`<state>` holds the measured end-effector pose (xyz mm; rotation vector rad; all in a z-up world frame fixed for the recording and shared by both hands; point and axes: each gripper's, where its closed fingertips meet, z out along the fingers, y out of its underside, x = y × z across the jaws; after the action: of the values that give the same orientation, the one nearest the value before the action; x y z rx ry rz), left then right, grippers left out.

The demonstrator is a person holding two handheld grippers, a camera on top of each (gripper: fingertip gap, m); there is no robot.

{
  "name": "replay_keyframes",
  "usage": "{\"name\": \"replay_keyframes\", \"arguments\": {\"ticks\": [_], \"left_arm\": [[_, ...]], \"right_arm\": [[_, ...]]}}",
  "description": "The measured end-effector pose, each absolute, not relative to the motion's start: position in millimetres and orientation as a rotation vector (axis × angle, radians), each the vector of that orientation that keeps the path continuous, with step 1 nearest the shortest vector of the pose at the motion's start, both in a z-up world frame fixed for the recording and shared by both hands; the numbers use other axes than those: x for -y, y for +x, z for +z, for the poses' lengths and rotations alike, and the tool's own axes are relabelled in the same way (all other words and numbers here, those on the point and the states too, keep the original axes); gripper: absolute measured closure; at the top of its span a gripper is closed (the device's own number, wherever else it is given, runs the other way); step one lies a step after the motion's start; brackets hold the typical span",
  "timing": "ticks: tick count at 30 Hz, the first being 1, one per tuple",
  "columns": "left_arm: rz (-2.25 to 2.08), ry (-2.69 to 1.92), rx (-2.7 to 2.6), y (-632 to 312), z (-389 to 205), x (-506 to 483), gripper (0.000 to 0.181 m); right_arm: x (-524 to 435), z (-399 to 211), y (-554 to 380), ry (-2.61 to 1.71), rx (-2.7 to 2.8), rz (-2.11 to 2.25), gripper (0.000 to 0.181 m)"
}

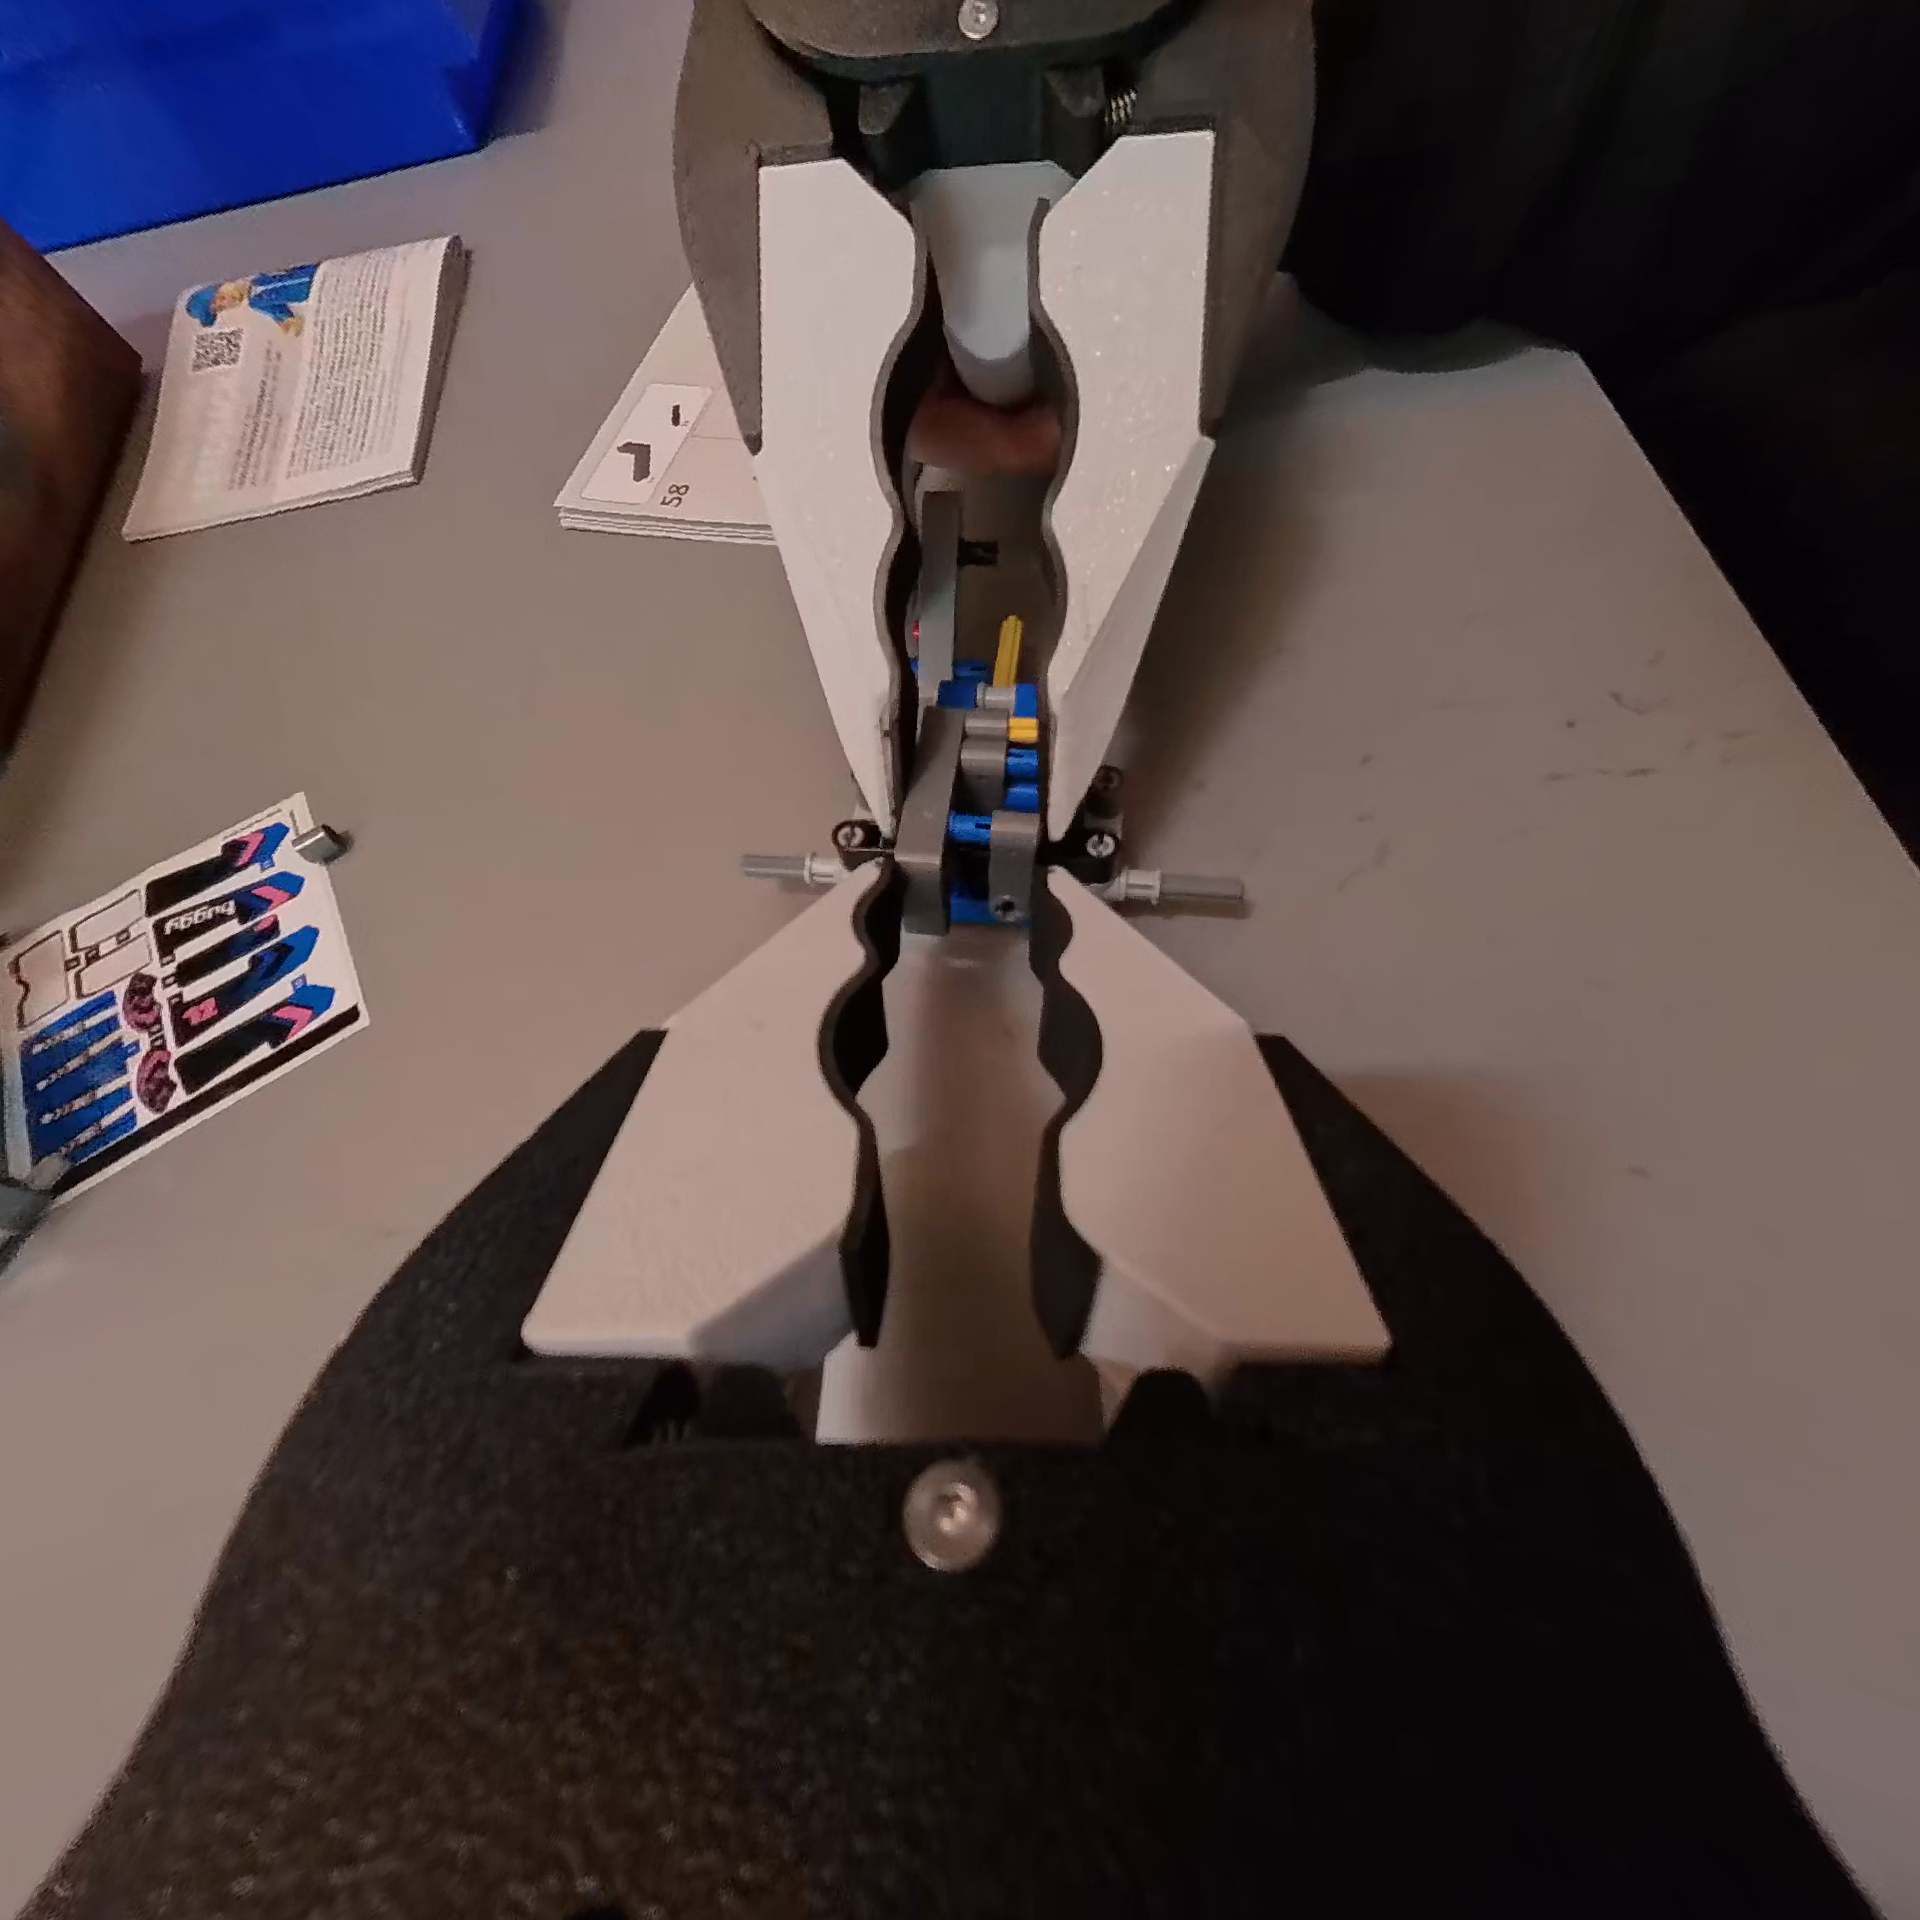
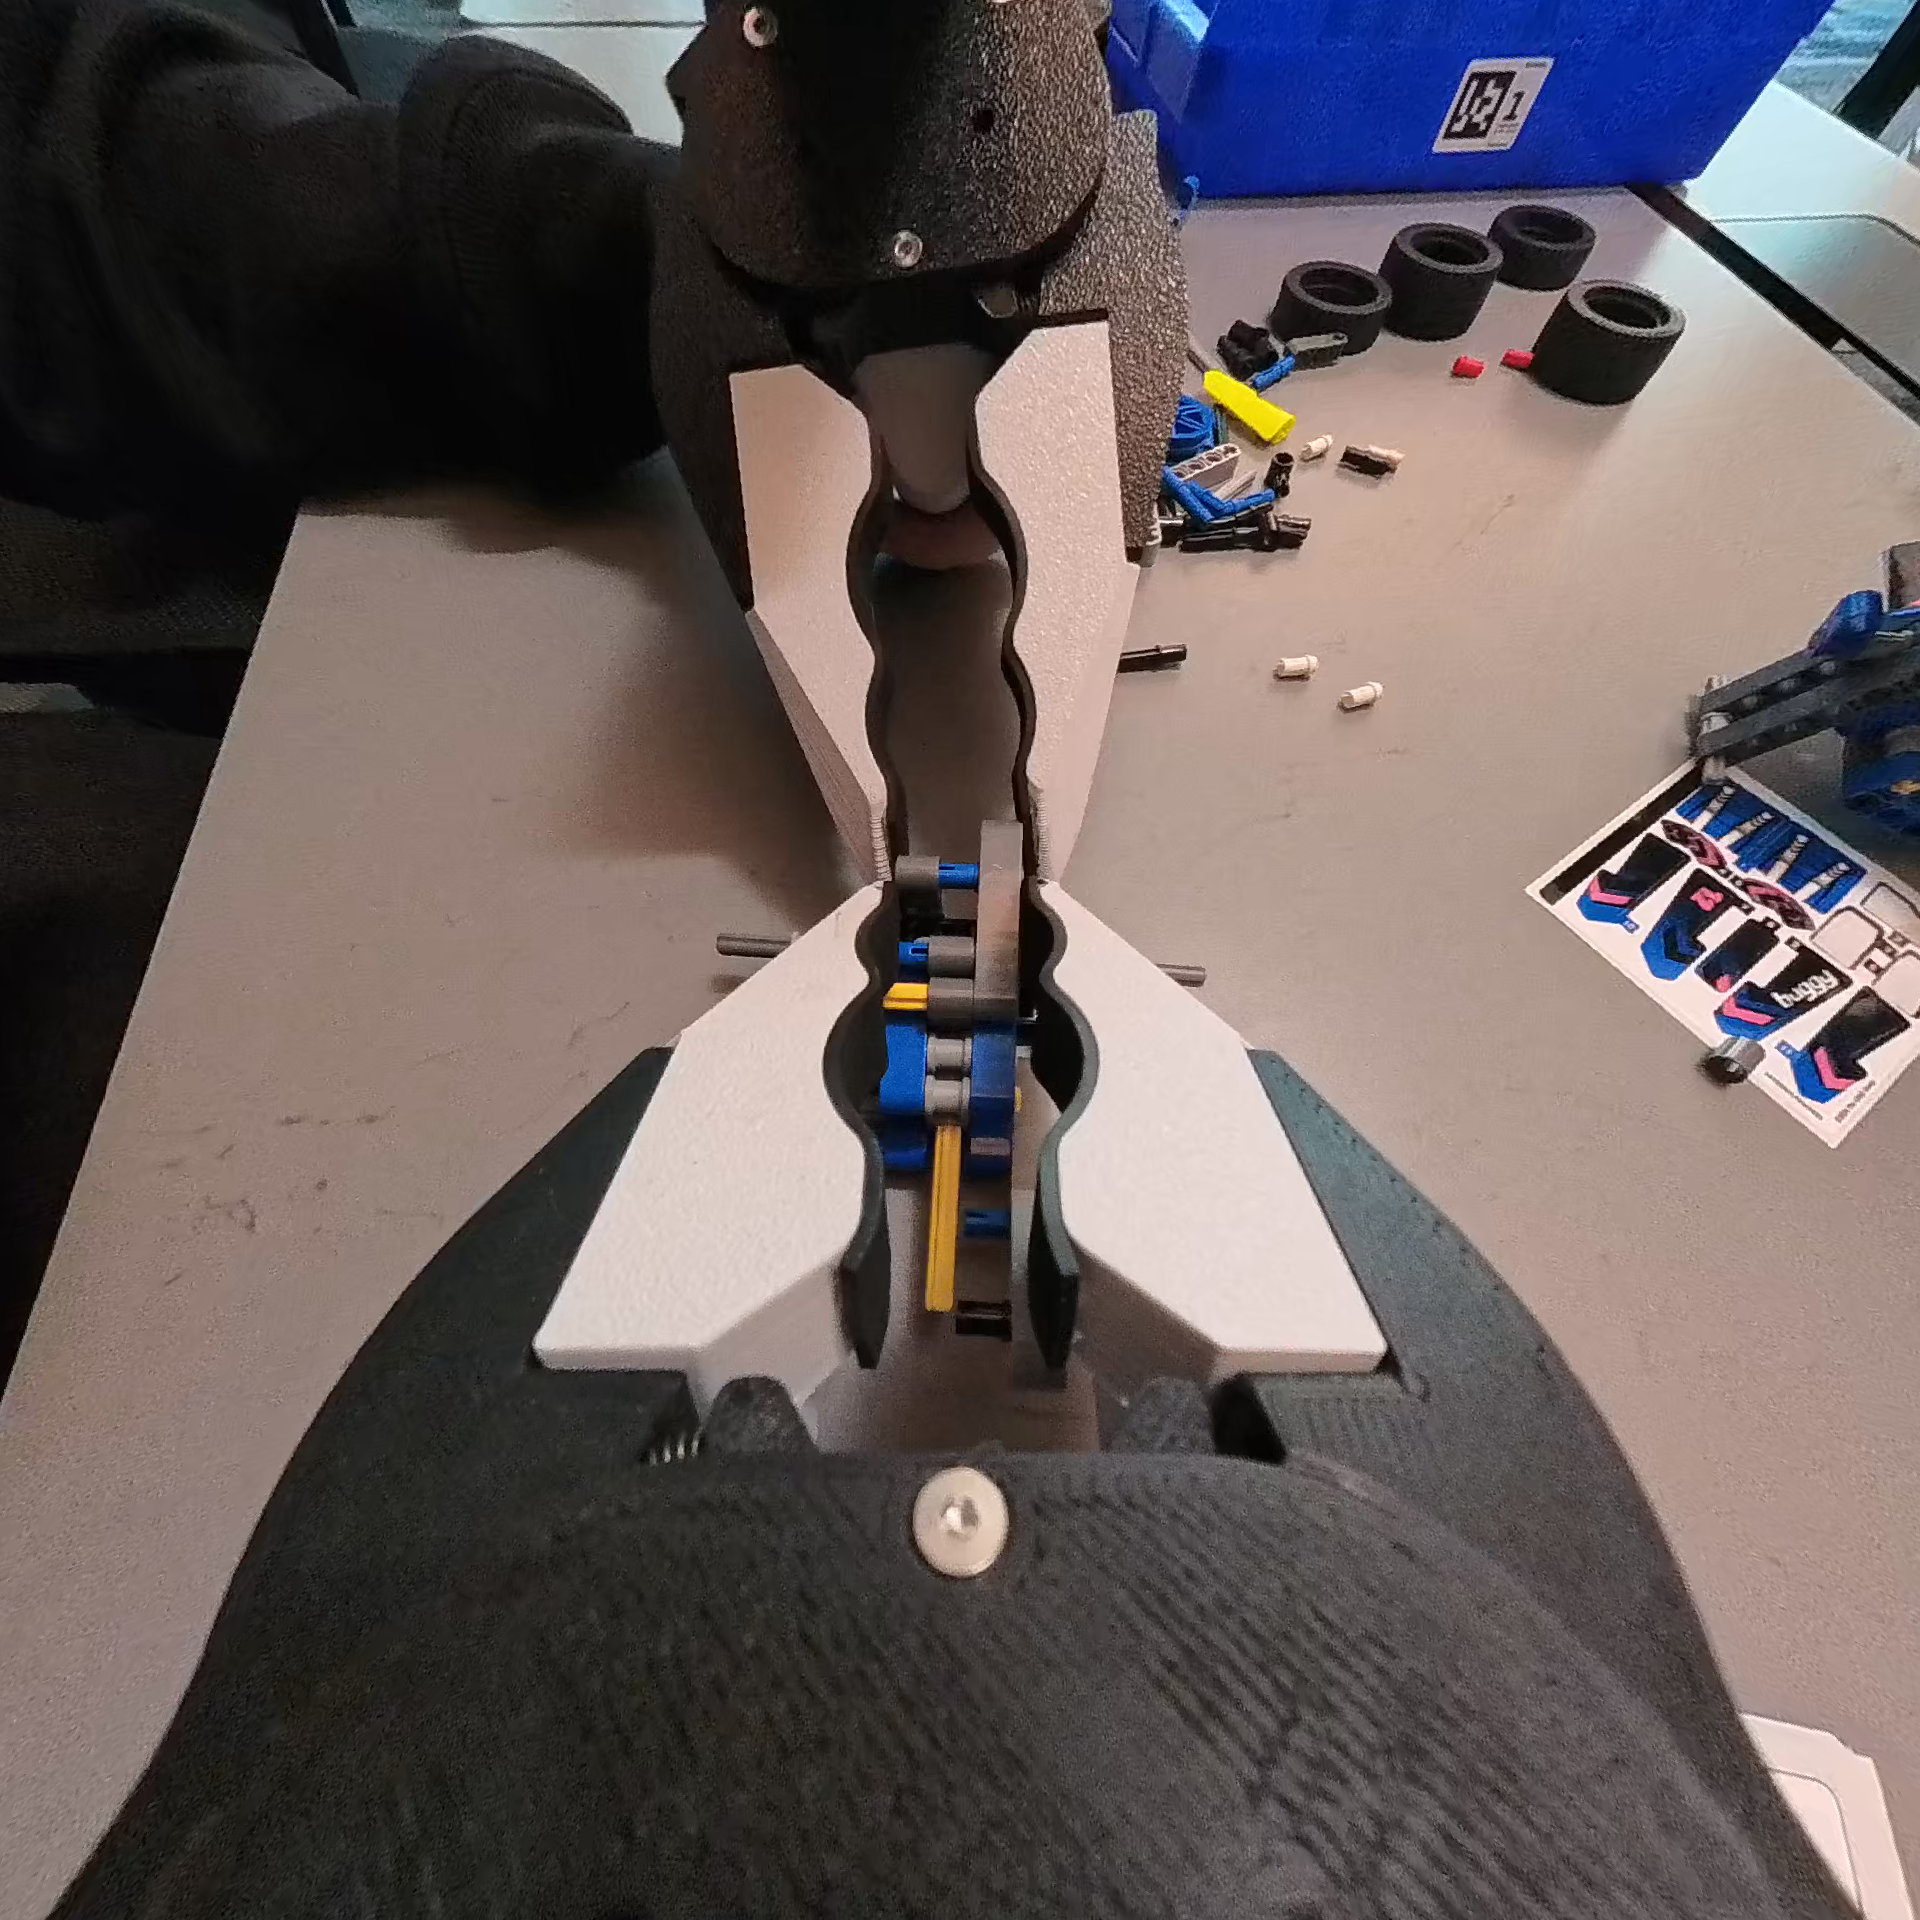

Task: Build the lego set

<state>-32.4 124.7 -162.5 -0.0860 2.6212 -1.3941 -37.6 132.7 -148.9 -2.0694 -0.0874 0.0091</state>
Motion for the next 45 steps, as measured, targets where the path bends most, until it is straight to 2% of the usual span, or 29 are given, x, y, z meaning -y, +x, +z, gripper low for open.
{"name": "replay_keyframes", "arguments": {"ticks": [1, 11, 13, 32, 45], "left_arm": [[-1.396, -0.095, -2.622, -32, -162, -124, 0.160], [-1.392, -0.117, -2.628, -29, -163, -125, 0.159], [-1.387, -0.108, -2.627, -30, -164, -124, 0.159], [-1.493, -0.196, -2.652, -30, -157, -122, 0.160], [-1.409, -0.108, -2.562, -29, -158, -122, 0.160]], "right_arm": [[-132, -149, -37, -2.068, 0.089, 0.004, 0.160], [-125, -143, -27, -2.067, 0.081, -0.047, 0.165], [-128, -145, -26, -2.071, 0.078, -0.050, 0.175], [-125, -146, -23, -2.052, 0.006, 0.022, 0.175], [-125, -146, -25, -2.051, 0.025, 0.023, 0.175]]}}
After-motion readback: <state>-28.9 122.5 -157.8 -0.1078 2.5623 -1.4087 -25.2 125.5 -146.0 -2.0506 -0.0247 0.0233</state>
